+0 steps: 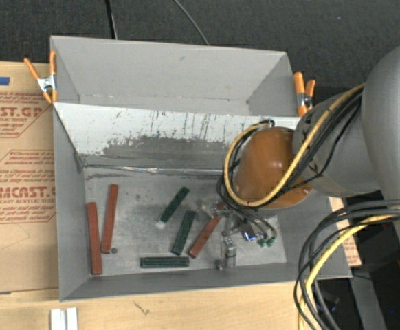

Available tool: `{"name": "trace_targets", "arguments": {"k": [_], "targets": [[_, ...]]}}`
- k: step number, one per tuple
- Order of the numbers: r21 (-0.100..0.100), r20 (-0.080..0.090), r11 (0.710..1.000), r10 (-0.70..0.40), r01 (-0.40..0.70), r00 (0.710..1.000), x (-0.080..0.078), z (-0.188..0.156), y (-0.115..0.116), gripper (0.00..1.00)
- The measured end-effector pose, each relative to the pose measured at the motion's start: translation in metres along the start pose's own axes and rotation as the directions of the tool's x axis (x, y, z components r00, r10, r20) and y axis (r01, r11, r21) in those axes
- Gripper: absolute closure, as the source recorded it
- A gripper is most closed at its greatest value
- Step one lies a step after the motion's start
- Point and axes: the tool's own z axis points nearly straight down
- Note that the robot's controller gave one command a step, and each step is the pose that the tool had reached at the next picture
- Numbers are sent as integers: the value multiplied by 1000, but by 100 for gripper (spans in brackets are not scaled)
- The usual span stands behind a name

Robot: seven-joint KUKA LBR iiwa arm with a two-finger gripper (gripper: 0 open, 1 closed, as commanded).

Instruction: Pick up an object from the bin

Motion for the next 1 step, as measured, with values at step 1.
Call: {"name": "trace_targets", "arguments": {"k": [1], "targets": [[1,2,967,-253,253,967,-12,-6,35,100]]}}
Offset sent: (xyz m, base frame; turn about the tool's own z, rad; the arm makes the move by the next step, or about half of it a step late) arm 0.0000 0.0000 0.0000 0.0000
